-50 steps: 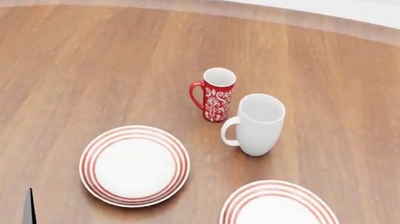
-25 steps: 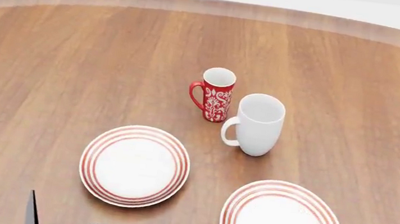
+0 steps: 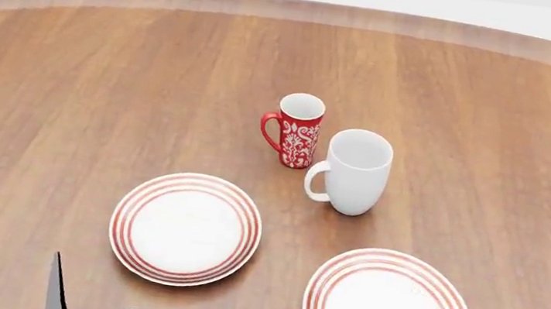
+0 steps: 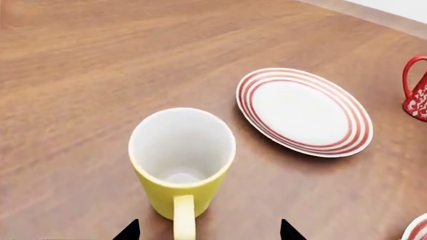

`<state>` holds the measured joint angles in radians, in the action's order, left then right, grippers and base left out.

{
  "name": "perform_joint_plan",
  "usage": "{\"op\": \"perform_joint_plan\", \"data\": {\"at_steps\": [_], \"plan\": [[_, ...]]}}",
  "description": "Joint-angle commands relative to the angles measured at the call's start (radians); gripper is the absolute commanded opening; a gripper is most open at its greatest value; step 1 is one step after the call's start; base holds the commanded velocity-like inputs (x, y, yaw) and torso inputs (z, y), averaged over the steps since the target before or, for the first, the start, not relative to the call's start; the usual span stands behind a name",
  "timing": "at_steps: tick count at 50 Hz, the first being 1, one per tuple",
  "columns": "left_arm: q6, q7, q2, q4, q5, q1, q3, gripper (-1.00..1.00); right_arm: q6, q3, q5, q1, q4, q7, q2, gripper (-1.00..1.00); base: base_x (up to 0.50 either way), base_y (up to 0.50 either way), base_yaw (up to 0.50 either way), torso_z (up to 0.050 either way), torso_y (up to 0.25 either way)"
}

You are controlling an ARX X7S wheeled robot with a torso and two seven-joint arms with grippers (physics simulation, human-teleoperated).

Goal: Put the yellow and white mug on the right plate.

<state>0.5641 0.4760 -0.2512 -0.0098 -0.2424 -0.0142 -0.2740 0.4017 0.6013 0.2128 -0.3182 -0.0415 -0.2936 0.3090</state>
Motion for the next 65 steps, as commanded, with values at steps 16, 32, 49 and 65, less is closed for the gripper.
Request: {"op": "perform_joint_plan", "data": {"at_steps": [16, 32, 49, 65], "plan": [[-0.008, 0.003, 0.013, 0.007, -0.023, -0.005, 0.008, 1.00, -0.049, 0.036, -0.050, -0.025, -0.093, -0.020, -0.058, 1.00, 0.00, 0.00, 0.00, 0.000, 0.000], [-0.008, 0.017, 0.013, 0.014, -0.033, 0.013, -0.005, 1.00, -0.074, 0.051, -0.053, -0.014, -0.145, -0.012, -0.072, 1.00, 0.00, 0.00, 0.00, 0.000, 0.000], [-0.010, 0.032, 0.008, 0.017, -0.036, 0.018, -0.011, 1.00, -0.102, 0.070, -0.067, -0.041, -0.217, -0.013, -0.086, 1.00, 0.00, 0.00, 0.00, 0.000, 0.000], [-0.012, 0.038, 0.005, 0.007, -0.033, 0.011, -0.021, 1.00, -0.152, 0.080, -0.082, -0.071, -0.313, -0.008, -0.102, 1.00, 0.00, 0.00, 0.00, 0.000, 0.000]]}}
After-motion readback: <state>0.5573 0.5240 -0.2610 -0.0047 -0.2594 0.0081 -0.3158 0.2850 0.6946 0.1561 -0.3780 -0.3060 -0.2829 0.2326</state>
